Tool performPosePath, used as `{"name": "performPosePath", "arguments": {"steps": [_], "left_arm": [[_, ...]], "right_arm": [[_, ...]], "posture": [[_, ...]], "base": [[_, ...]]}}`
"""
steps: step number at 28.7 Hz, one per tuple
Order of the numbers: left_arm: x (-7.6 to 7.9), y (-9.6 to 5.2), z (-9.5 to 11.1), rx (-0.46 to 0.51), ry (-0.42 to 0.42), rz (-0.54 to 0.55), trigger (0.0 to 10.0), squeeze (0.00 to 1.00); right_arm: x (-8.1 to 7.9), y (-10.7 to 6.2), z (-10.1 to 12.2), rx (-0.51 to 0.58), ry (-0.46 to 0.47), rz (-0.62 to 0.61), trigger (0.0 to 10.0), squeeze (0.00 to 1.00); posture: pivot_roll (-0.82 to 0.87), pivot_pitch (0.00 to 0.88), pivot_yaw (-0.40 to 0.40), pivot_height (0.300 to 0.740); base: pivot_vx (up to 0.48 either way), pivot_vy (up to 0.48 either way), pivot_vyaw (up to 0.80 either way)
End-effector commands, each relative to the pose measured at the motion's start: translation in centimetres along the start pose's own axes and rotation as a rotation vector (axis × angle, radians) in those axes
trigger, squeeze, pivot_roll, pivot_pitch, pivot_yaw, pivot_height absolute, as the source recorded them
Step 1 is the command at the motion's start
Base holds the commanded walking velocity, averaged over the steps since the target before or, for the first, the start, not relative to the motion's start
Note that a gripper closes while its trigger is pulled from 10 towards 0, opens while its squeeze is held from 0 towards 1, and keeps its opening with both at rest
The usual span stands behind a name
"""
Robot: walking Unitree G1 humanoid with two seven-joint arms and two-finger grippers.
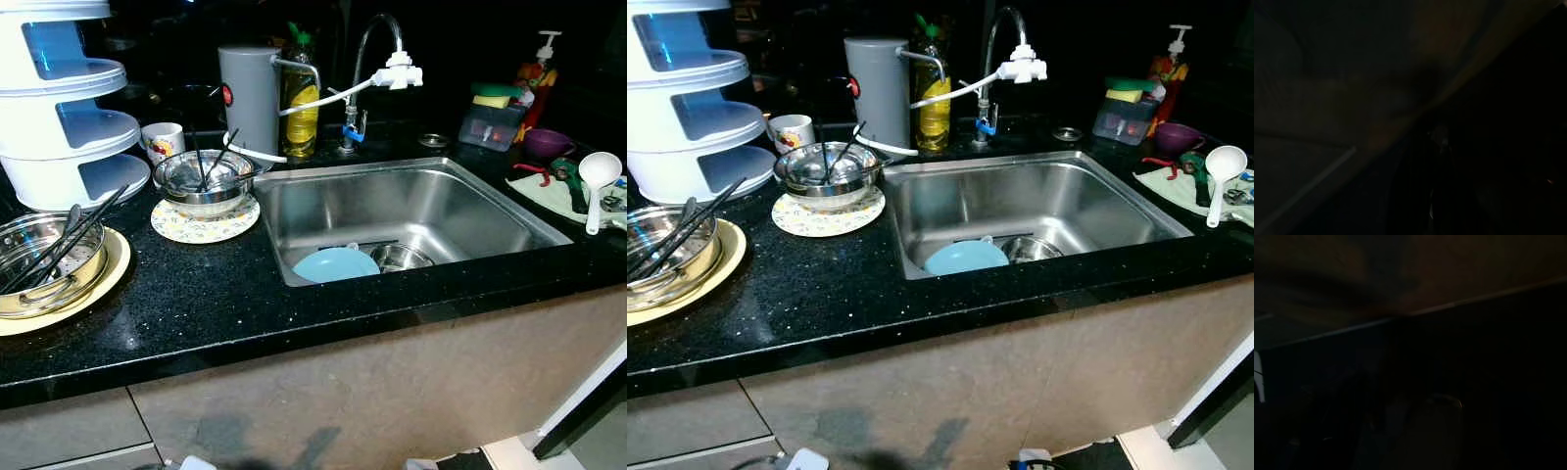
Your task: Kitchen organization
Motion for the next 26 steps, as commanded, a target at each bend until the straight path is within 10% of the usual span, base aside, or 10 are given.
{"name": "performPosePath", "arguments": {"steps": [1, 11, 26], "left_arm": [[0.6, -0.5, 0.1, 0.025, 0.047, -0.070, 10.0, 0.00], [0.3, -2.9, 6.3, 0.331, 0.148, -0.175, 10.0, 0.00], [2.5, -5.0, 12.0, 0.525, 0.113, -0.346, 10.0, 0.00]], "right_arm": [[-0.2, 0.0, 0.2, 0.020, 0.018, 0.027, 10.0, 0.00], [-3.2, -1.1, 5.2, 0.245, -0.196, 0.329, 10.0, 0.00], [-8.9, -5.3, 8.9, 0.375, -0.361, 0.763, 10.0, 0.00]], "posture": [[0.03, 0.142, -0.037, 0.740], [0.04, 0.151, -0.037, 0.740], [0.03, 0.156, -0.032, 0.740]], "base": [[0.000, 0.000, 0.00], [0.000, 0.000, 0.00], [0.000, 0.000, 0.00]]}}
Point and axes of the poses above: a point about 5 cm out from each wrist's last joint towards the gripper, its own y axis pointing out of the wrist towards the gripper, its own z axis along the axis of the wrist's last joint, x = y × z, the point moved 4 cm from there along y, pointing out of the wrist towards the gripper, and after that the axes turned 3 degrees about y, right-handed, at the moved point
